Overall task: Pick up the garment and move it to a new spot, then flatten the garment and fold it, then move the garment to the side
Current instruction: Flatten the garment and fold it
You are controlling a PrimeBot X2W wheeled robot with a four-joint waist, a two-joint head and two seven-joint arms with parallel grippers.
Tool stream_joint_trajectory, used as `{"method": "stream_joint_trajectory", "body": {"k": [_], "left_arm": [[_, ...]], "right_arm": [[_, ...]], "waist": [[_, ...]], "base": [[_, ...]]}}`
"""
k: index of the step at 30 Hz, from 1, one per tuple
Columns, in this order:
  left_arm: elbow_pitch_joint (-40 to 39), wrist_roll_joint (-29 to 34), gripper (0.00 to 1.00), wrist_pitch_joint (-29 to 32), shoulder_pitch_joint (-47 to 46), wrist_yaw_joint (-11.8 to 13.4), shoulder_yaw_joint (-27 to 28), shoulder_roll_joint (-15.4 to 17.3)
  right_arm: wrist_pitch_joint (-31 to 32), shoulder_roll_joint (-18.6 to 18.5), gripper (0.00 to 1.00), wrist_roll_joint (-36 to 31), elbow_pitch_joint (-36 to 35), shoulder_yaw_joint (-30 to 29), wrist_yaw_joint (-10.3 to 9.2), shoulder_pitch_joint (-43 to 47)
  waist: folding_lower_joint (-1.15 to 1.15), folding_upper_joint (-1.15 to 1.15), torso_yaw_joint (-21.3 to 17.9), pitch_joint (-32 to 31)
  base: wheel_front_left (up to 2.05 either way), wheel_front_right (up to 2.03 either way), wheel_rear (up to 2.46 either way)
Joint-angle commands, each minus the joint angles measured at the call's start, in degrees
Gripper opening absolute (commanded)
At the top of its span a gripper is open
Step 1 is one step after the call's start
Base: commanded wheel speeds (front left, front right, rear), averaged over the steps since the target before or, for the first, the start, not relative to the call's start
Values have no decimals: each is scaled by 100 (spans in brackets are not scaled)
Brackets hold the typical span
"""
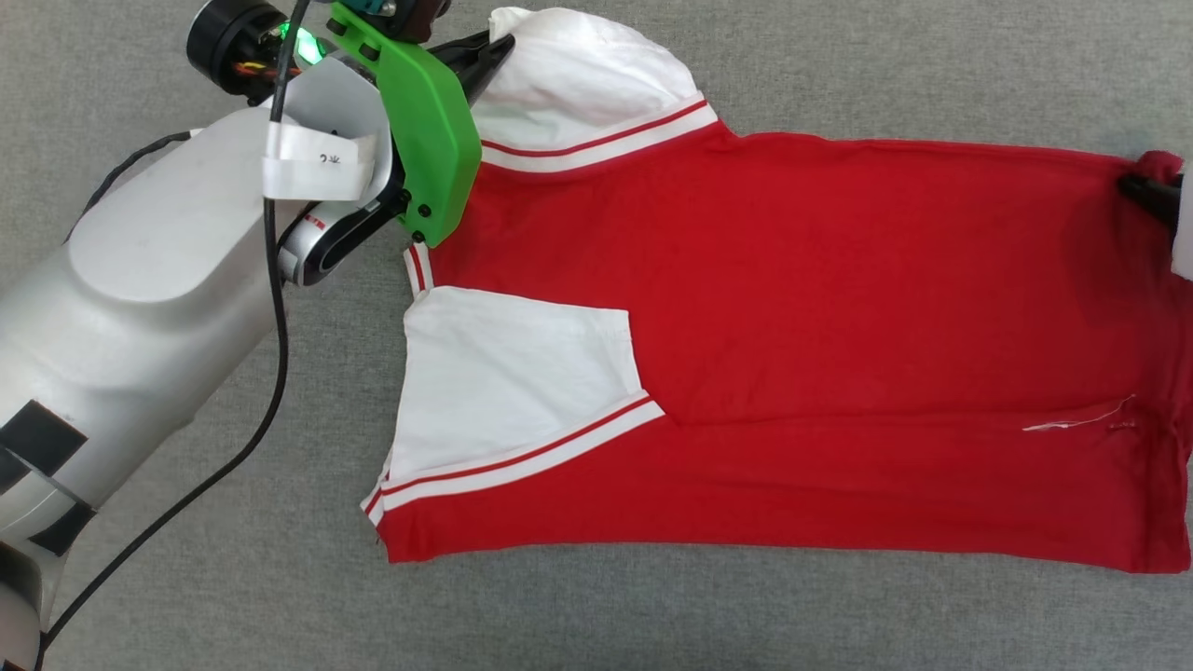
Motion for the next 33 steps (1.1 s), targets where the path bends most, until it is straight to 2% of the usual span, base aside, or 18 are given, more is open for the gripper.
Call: {"method": "stream_joint_trajectory", "body": {"k": [1,5,11,20,28,33], "left_arm": [[33,-51,0,-54,50,26,25,30],[96,-123,0,-197,202,41,61,50],[-73,-226,0,-415,673,144,46,245],[-871,-372,0,-727,1718,612,-57,723],[-1511,-510,0,-919,2706,1047,-213,964],[-1678,-677,0,-1085,3332,1246,-273,1008]], "right_arm": [[-74,143,0,45,134,178,-3,128],[-600,76,0,71,89,277,-3,84],[-1289,12,0,172,-134,530,-3,356],[-2149,-279,0,213,-549,740,-3,1196],[-2579,-398,0,258,-989,552,-3,2273],[-2768,-289,0,287,-1190,226,-3,3071]], "waist": [[0,0,-42,-104],[0,0,-79,-370],[0,0,-122,-831],[0,0,-105,-1405],[0,0,-93,-1759],[0,0,-91,-1878]], "base": [[0,0,0],[0,0,0],[0,0,0],[0,0,0],[0,0,0],[0,0,0]]}}
